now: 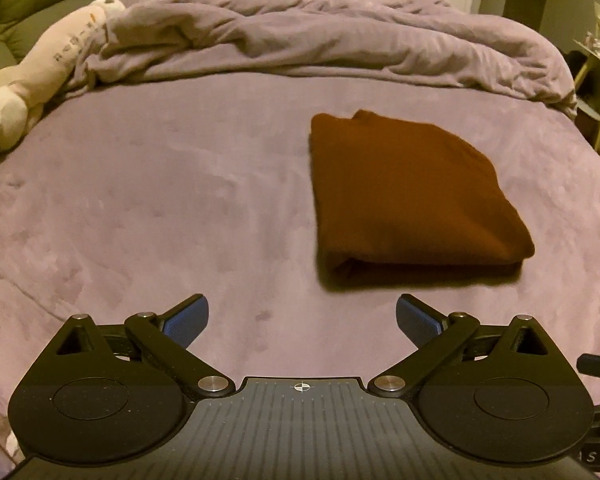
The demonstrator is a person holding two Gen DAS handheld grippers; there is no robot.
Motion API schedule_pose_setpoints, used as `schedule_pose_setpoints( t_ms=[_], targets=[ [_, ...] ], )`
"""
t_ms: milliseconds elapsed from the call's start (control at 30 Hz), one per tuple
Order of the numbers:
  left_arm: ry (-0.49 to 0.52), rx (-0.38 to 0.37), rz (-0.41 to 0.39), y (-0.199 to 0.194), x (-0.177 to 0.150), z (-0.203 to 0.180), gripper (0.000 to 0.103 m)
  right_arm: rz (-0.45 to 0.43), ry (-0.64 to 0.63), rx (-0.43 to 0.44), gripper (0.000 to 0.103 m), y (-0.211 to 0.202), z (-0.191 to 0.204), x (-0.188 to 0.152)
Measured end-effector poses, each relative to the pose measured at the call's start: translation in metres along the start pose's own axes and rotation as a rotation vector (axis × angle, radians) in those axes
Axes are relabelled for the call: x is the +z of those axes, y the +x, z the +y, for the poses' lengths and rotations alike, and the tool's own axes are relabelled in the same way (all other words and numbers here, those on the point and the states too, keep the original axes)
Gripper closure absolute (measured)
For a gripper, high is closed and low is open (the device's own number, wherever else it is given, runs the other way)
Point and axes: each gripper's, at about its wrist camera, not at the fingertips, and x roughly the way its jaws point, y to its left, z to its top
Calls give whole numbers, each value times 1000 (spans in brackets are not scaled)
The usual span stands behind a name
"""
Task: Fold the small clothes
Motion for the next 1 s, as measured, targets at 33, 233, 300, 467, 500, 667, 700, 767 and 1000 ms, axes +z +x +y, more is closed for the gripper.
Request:
schedule_pose_setpoints(
  t_ms=[33, 233, 300, 467, 500, 667, 700, 767, 1000],
  targets=[
    [0, 4, -1, -2, 2, 0, 0, 0, -5, -9, 4, -3, 2, 3],
    [3, -9, 32, -5, 7, 1, 0, -26, 12, -44, 4, -15, 9, 21],
    [7, -12, 47, -5, 7, -1, 0, -16, 2, -84, 4, -15, 13, 28],
    [9, -22, 104, 0, 5, -2, 0, 25, 5, -110, 4, -12, 16, 40],
    [6, -26, 112, 1, 5, -3, 0, 25, 9, -105, 4, -13, 16, 39],
    [16, -12, 141, 5, 2, -5, 0, 45, 10, -128, 4, -12, 20, 41],
    [19, -7, 142, 5, 1, -6, 0, 43, 6, -129, 4, -13, 21, 42],
    [25, 1, 147, 6, 1, -6, 0, 36, 4, -133, 4, -15, 21, 42],
    [36, 5, 150, 9, 3, -8, 0, 27, -11, -130, 4, -17, 22, 47]
  ],
)
